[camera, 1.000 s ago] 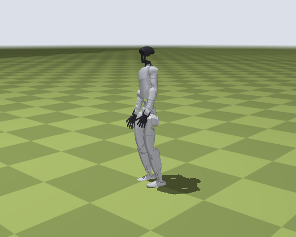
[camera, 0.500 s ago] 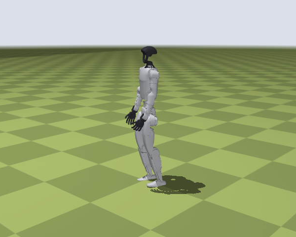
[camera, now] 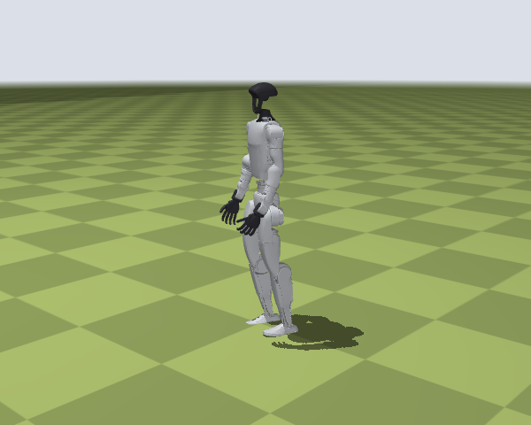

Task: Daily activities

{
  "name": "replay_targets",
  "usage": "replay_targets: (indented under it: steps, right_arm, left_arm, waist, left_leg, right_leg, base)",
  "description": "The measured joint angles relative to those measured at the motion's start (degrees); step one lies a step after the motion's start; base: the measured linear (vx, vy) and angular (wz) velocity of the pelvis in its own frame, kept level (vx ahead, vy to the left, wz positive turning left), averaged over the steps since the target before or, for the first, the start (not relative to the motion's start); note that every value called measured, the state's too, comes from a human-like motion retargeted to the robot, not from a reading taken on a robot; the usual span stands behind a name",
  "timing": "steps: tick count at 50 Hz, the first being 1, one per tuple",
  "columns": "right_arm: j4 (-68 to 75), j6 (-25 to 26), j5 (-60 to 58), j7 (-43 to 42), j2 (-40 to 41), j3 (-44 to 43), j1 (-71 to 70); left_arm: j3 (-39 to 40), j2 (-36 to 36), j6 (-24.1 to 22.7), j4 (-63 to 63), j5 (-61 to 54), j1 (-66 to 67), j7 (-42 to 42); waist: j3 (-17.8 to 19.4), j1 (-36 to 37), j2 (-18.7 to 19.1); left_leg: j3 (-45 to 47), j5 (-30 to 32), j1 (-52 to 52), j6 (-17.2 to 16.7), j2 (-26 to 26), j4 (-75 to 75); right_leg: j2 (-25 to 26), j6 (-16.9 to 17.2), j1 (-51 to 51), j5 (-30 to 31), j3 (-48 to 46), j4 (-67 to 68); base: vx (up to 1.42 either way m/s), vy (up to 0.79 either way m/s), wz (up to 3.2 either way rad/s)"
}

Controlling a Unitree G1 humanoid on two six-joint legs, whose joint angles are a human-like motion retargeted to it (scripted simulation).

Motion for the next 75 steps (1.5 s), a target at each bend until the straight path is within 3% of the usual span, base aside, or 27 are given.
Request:
replay_targets:
  steps: [10, 20, 53, 75]
  right_arm:
    - [1.38, 0.09, -0.26, -1.04, -2.49, -1.63, -0.85]
    - [1.81, 0.77, 0.02, -2.19, -3.46, -2.65, -1.79]
    - [-1.52, 1.13, -0.07, -5.26, 3.26, 1.27, -1.61]
    - [-0.68, 2.96, -6.89, -5.25, 2.45, 1.71, -3.25]
  left_arm:
    - [-0.11, -2.16, 0.80, 0.32, -1.22, 2.39, -1.12]
    - [0.16, -3.43, 1.09, 1.09, -3.84, 2.74, -0.53]
    - [2.86, 1.91, -1.63, -1.18, -11.59, 0.90, 12.39]
    - [1.29, 3.05, 0.03, -4.70, -5.45, -0.54, 13.14]
  waist:
    - [-0.29, -1.37, 5.91]
    - [-0.18, -2.24, 7.89]
    - [1.80, -1.85, -4.03]
    - [3.08, 1.19, -4.06]
  left_leg:
    - [0.96, 2.08, -0.29, -0.59, -0.77, -2.53]
    - [1.58, 2.67, -0.33, -0.91, -0.96, -3.22]
    - [3.34, 1.54, 2.77, -1.81, 2.87, -2.96]
    - [2.34, 2.27, -0.37, -1.84, 2.70, -2.90]
  right_leg:
    - [-0.46, 0.62, -1.32, 1.17, 1.27, -0.87]
    - [-0.48, 0.84, -1.40, 1.92, 2.37, -1.98]
    - [3.18, 2.75, 4.47, 7.10, 4.88, -9.96]
    - [2.78, 4.12, 2.41, 8.63, 3.97, -11.76]
  base:
    - [0.00, 0.00, 0.00]
    - [0.00, 0.00, 0.00]
    - [0.01, -0.02, -0.03]
    - [0.00, 0.00, 0.00]
